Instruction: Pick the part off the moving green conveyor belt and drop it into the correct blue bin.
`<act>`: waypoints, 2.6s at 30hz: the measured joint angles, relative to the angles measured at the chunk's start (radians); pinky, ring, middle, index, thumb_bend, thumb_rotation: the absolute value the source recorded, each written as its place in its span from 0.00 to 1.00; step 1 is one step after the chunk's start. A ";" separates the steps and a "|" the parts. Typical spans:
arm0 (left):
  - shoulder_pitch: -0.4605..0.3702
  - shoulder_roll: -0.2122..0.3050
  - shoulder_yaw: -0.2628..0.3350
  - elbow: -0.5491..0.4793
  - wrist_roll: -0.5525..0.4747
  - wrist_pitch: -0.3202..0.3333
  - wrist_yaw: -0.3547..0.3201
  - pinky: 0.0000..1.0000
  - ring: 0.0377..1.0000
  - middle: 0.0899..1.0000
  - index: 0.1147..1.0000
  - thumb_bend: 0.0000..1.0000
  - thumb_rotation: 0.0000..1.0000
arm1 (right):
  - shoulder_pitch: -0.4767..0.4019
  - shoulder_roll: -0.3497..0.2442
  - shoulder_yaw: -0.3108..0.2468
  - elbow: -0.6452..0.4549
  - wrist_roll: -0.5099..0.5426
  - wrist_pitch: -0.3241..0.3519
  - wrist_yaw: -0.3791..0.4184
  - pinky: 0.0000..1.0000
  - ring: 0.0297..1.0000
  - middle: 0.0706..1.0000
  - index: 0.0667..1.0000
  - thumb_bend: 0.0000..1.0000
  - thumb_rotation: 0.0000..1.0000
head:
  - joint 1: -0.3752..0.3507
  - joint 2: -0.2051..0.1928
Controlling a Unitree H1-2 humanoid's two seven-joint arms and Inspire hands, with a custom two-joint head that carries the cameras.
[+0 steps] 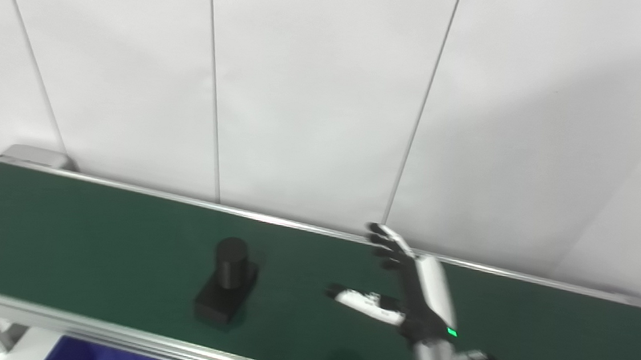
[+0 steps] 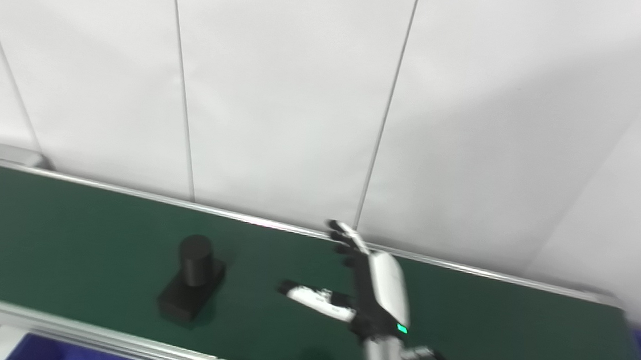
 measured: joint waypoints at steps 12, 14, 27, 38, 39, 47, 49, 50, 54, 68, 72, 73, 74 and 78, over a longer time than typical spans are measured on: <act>0.042 -0.007 0.032 -0.053 0.002 0.000 -0.044 0.79 0.90 0.92 0.88 0.91 0.21 | -0.104 0.018 0.041 0.099 -0.014 0.060 0.019 0.67 0.75 0.80 0.84 0.93 0.53 | -0.006 0.029; 0.052 -0.008 0.036 -0.056 0.006 0.000 -0.044 0.81 0.90 0.92 0.87 0.91 0.21 | -0.107 0.018 0.046 0.105 -0.014 0.072 0.026 0.67 0.76 0.80 0.84 0.93 0.53 | -0.006 0.029; 0.057 -0.046 0.062 -0.059 0.027 0.000 -0.058 0.83 0.88 0.88 0.81 0.91 0.23 | -0.190 0.027 0.107 0.303 -0.012 0.100 0.038 0.66 0.75 0.81 0.84 0.95 0.52 | -0.003 0.029; 0.053 -0.044 0.038 -0.057 0.096 0.000 -0.022 0.83 0.86 0.86 0.75 0.91 0.28 | -0.269 0.041 0.150 0.479 -0.002 0.106 0.040 0.72 0.81 0.85 0.85 0.96 0.50 | 0.009 0.031; 0.053 -0.042 0.032 -0.057 0.107 0.000 -0.015 0.83 0.86 0.86 0.75 0.91 0.28 | -0.278 0.045 0.155 0.497 -0.002 0.106 0.039 0.72 0.81 0.85 0.85 0.96 0.50 | 0.009 0.031; 0.051 -0.034 0.011 -0.058 0.135 0.000 0.020 0.81 0.85 0.85 0.73 0.93 0.31 | -0.332 0.059 0.187 0.643 -0.006 0.104 0.016 0.72 0.82 0.85 0.85 0.97 0.45 | 0.018 0.037; 0.052 -0.034 0.010 -0.060 0.138 0.000 0.026 0.81 0.85 0.85 0.73 0.93 0.31 | -0.348 0.061 0.195 0.670 -0.011 0.100 -0.007 0.73 0.83 0.86 0.85 0.96 0.44 | 0.018 0.041; 0.052 -0.034 0.010 -0.062 0.140 0.000 0.030 0.81 0.85 0.85 0.74 0.93 0.32 | -0.359 0.061 0.199 0.688 -0.013 0.097 -0.012 0.74 0.83 0.86 0.85 0.95 0.42 | 0.018 0.041; 0.053 -0.033 0.006 -0.067 0.152 0.000 0.036 0.81 0.85 0.86 0.74 0.93 0.31 | -0.385 0.063 0.232 0.743 -0.023 0.078 -0.051 0.66 0.75 0.79 0.79 0.78 0.19 | 0.017 0.048; 0.057 -0.023 0.007 -0.073 0.130 0.000 0.034 0.84 0.86 0.86 0.75 0.90 0.29 | -0.345 0.078 0.267 0.807 -0.077 -0.086 -0.340 0.40 0.44 0.53 0.43 0.51 0.00 | 0.001 0.063; 0.052 -0.016 0.008 -0.073 0.112 0.000 0.030 0.85 0.87 0.86 0.75 0.90 0.28 | -0.321 0.074 0.261 0.800 -0.085 -0.094 -0.407 0.41 0.44 0.52 0.42 0.51 0.00 | -0.009 0.068; 0.050 -0.016 0.009 -0.072 0.108 0.000 0.027 0.85 0.87 0.86 0.75 0.90 0.28 | -0.313 0.069 0.260 0.795 -0.087 -0.099 -0.423 0.47 0.46 0.51 0.41 0.51 0.00 | -0.009 0.069; 0.048 -0.015 0.010 -0.072 0.108 0.000 0.024 0.85 0.87 0.86 0.75 0.90 0.28 | -0.302 0.064 0.256 0.784 -0.087 -0.102 -0.436 0.48 0.46 0.51 0.41 0.51 0.00 | -0.009 0.069; 0.047 -0.016 0.012 -0.070 0.085 0.000 0.012 0.86 0.87 0.86 0.75 0.90 0.26 | -0.255 0.046 0.242 0.710 -0.087 -0.105 -0.441 0.43 0.44 0.53 0.41 0.51 0.00 | -0.012 0.074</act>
